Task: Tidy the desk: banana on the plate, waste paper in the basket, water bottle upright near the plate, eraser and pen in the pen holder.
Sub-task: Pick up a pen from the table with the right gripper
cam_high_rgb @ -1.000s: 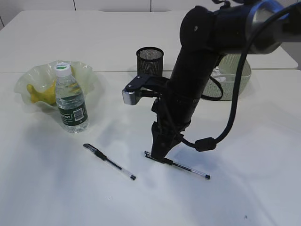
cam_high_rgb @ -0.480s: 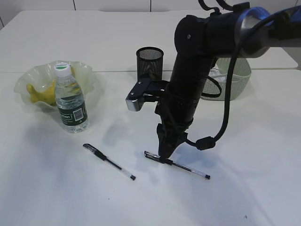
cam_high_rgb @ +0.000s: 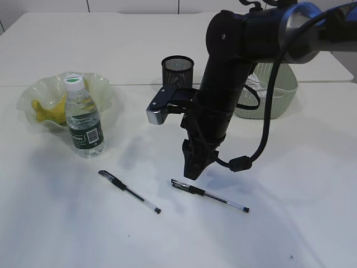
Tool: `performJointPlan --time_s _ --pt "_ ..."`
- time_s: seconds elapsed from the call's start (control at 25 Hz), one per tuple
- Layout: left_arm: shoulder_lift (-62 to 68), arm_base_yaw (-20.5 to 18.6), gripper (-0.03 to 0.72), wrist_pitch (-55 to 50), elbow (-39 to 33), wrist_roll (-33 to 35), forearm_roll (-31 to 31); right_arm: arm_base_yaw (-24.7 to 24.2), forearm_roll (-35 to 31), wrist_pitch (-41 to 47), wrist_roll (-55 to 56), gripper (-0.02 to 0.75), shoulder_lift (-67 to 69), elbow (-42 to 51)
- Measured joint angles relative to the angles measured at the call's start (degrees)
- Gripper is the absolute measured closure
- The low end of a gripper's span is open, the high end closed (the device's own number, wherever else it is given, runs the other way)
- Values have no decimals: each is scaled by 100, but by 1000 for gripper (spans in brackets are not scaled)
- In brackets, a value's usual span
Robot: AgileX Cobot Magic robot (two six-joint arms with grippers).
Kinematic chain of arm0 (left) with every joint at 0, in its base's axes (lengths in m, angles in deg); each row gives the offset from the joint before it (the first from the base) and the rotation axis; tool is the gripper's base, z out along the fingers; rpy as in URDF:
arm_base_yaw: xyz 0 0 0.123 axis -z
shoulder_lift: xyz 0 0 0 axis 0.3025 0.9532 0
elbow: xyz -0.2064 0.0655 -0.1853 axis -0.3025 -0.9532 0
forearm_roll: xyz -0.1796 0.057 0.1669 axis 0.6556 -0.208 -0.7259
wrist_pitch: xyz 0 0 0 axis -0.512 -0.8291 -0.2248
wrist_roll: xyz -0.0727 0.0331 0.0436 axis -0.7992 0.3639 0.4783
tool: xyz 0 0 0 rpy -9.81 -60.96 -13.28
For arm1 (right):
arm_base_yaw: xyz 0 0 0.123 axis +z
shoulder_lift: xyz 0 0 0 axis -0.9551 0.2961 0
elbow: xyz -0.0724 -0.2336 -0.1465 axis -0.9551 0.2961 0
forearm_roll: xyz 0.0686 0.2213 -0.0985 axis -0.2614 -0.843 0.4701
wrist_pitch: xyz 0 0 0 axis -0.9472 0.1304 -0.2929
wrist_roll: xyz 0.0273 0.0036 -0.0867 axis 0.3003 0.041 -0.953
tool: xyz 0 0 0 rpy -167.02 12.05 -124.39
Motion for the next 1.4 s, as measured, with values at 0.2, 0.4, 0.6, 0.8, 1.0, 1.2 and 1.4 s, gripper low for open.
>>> performJointPlan --time_s 0.2,0.4,0.6,0.8,1.0,1.2,1.4 --pt "0 0 473 0 0 0 0 0 -14 -62 0 491 21 0" --pt "0 0 473 0 0 0 0 0 -14 -240 -10 491 34 0" --pt "0 0 473 0 0 0 -41 0 -50 -387 -10 491 34 0" --pt "0 0 473 0 0 -3 -171 0 -146 -348 -10 491 34 0" --pt "0 0 473 0 0 -41 -309 0 -135 -116 -10 491 34 0" --pt "0 0 473 0 0 -43 -321 0 -124 -80 -10 491 34 0" --pt "0 0 473 0 0 -43 -321 0 -115 -90 -10 491 162 -11"
